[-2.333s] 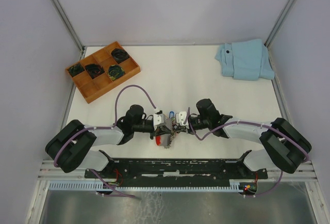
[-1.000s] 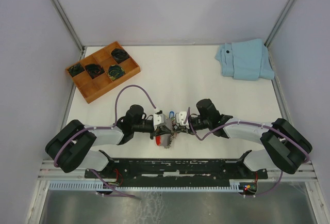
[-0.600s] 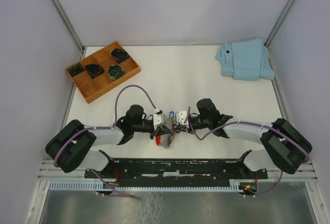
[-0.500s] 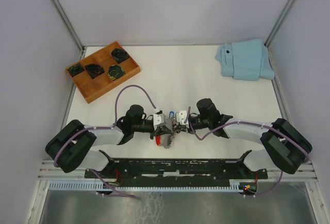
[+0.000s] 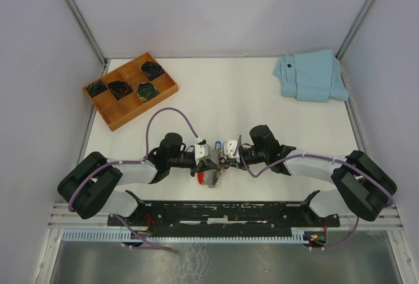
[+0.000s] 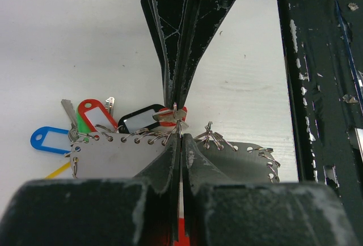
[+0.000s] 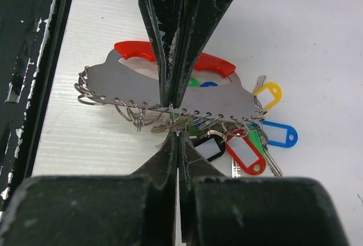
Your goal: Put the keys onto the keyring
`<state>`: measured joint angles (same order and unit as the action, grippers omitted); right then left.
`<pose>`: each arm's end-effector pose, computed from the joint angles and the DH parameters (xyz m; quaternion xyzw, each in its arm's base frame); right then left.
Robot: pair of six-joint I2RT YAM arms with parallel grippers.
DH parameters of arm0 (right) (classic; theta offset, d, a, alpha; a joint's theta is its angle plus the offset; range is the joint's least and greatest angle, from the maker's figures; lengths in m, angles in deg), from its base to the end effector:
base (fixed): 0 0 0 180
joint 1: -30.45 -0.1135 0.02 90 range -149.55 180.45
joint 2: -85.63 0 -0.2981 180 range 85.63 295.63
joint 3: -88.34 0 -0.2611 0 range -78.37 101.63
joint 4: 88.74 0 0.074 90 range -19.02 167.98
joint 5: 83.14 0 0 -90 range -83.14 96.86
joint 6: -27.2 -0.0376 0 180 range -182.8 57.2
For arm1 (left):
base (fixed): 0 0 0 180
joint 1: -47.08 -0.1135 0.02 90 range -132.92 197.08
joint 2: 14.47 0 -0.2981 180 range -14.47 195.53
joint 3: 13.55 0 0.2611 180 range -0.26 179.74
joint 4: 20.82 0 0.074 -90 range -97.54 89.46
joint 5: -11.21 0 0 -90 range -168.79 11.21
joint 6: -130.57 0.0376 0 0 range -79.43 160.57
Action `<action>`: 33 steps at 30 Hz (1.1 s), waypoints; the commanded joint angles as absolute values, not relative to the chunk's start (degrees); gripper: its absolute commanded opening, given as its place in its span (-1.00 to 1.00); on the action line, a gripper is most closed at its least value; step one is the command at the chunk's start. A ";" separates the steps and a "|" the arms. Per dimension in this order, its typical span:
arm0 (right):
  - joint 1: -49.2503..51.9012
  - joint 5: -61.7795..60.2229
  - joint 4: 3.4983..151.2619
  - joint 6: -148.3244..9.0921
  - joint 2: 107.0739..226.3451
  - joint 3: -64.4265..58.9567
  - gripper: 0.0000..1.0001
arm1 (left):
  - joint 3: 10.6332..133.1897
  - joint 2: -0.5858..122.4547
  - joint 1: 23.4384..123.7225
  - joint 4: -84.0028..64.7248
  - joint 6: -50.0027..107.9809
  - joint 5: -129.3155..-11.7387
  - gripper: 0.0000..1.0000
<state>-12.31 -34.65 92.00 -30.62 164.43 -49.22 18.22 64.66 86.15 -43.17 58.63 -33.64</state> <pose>0.1706 0.1917 0.1916 -0.6345 0.5616 0.3533 0.3964 0.1631 -0.1668 0.1717 0.5535 0.5854 -0.4088 0.4287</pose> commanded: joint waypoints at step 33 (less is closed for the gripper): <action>-13.23 -38.07 95.36 -32.23 165.54 -47.63 -0.99 | 19.28 65.09 86.02 -48.70 58.42 -30.77 -0.95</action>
<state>-12.33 -36.21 92.48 -31.47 164.91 -49.22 18.22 64.68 86.15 -43.15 58.59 -33.16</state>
